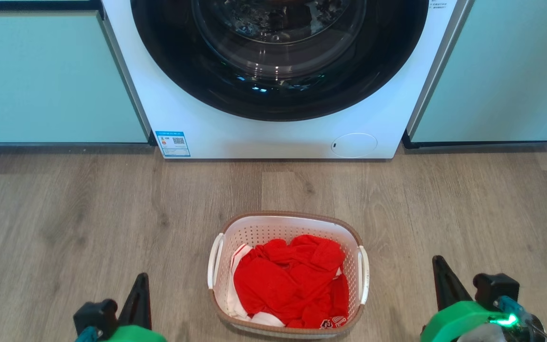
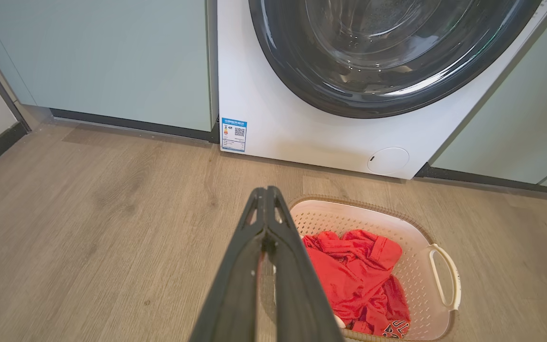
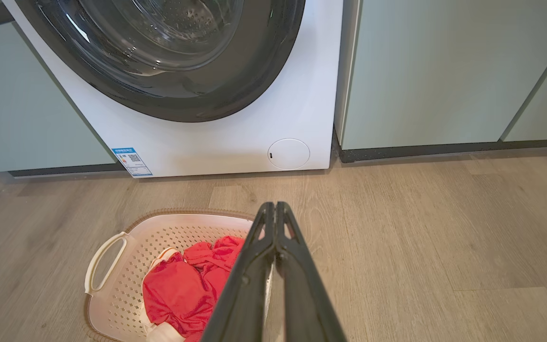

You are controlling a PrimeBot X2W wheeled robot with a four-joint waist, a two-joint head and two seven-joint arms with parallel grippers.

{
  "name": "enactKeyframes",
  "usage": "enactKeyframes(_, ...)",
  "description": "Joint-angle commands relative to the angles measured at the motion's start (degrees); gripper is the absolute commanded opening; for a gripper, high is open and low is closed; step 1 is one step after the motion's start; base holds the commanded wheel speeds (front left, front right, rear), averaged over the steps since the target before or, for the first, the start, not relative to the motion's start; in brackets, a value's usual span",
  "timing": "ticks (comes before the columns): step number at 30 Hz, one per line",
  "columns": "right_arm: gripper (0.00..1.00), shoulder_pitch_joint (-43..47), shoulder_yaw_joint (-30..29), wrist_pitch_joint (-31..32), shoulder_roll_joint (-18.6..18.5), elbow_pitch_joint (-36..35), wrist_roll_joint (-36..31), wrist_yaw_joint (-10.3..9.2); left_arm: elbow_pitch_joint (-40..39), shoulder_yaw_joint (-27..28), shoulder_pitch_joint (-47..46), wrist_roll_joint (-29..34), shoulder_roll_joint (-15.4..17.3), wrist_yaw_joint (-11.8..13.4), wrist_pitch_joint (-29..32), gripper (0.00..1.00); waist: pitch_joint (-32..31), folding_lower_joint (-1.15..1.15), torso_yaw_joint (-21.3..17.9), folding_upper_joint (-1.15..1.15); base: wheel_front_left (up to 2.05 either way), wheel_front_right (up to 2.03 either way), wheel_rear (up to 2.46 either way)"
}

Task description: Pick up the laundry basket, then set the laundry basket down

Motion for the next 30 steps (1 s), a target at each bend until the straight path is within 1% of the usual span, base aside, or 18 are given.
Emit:
enactKeyframes(1,0.0,-1.8,-0.3,0.2,-0.2,-1.9,1.9,0.0,-1.9,0.4,-2.2,-1.8,0.1,-0.3,0.3,0.0,0.0,0.0,0.0,0.0,0.0,0.0,0.0)
enactKeyframes(30,0.0,-3.7,-1.9,4.5,-1.0,-2.9,22.3,-0.01,-1.6,2.9,-5.5,-21.7,0.6,-2.1,4.7,0.0,-0.1,0.0,-0.7,0.0,0.0,0.0,0.0)
